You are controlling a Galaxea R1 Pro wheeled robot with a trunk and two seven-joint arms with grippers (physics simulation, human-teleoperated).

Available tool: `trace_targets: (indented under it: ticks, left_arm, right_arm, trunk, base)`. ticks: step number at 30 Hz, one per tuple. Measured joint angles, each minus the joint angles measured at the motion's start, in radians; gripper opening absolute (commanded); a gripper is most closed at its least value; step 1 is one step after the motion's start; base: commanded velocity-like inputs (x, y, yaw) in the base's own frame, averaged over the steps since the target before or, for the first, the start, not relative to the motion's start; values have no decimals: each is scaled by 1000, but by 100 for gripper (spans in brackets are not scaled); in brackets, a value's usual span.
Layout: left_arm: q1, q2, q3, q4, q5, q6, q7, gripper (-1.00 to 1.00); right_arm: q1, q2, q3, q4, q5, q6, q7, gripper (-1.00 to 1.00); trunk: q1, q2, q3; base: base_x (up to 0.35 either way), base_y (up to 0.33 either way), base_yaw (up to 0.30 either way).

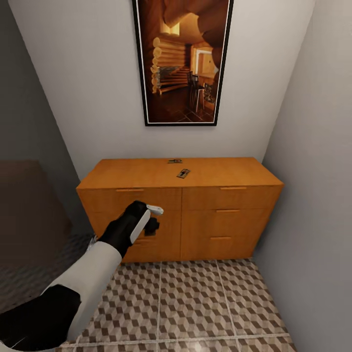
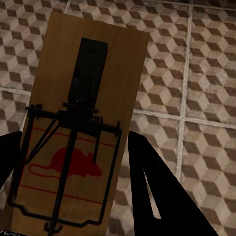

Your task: Take the four mousetraps from the cabinet in the bathroom and place them on the bathroom floor. Make sure all four end up on the same floor surface, and ensure that at least two of them are either under or directly next to the same bathroom sink.

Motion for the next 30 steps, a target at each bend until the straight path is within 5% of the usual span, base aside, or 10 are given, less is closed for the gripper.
trace_targets:
  ticks: [4, 8, 13, 16, 21, 24, 30]
  left_arm:
    - [117, 0, 0, 15, -2, -64, -2, -100]
    - [231, 2, 0, 52, -1, -216, -4, -100]
    - [324, 5, 0, 102, -3, -289, -32, -100]
    - [377, 9, 1, 151, -5, -397, -54, -100]
    - [432, 11, 4, 335, -8, -663, -67, -100]
    - [442, 11, 4, 530, -8, -871, -81, -100]
    - [462, 30, 4, 760, -10, -1154, -193, -100]
  right_arm:
    - [0, 0, 0, -1, 0, 0, 0, -100]
    - [0, -1, 0, -1, 0, 0, 0, -100]
    - [0, -3, 0, -1, 0, -2, 0, -100]
    - [0, -3, 0, -1, 0, -3, 0, -100]
    - [0, -3, 0, -1, 0, -1, -2, -100]
    - [0, -3, -3, -2, 1, 1, -7, -100]
    - [0, -7, -9, -7, -2, 0, -28, -100]
  trunk:
    - [0, 0, 0]
    - [0, 0, 0]
    - [0, 0, 0]
    - [0, 0, 0]
    - [0, 0, 0]
    - [0, 0, 0]
    - [0, 0, 0]
  base:
    - [0, 0, 0]
    - [0, 0, 0]
    - [0, 0, 0]
    - [0, 0, 0]
    - [0, 0, 0]
    - [0, 0, 0]
    - [0, 0, 0]
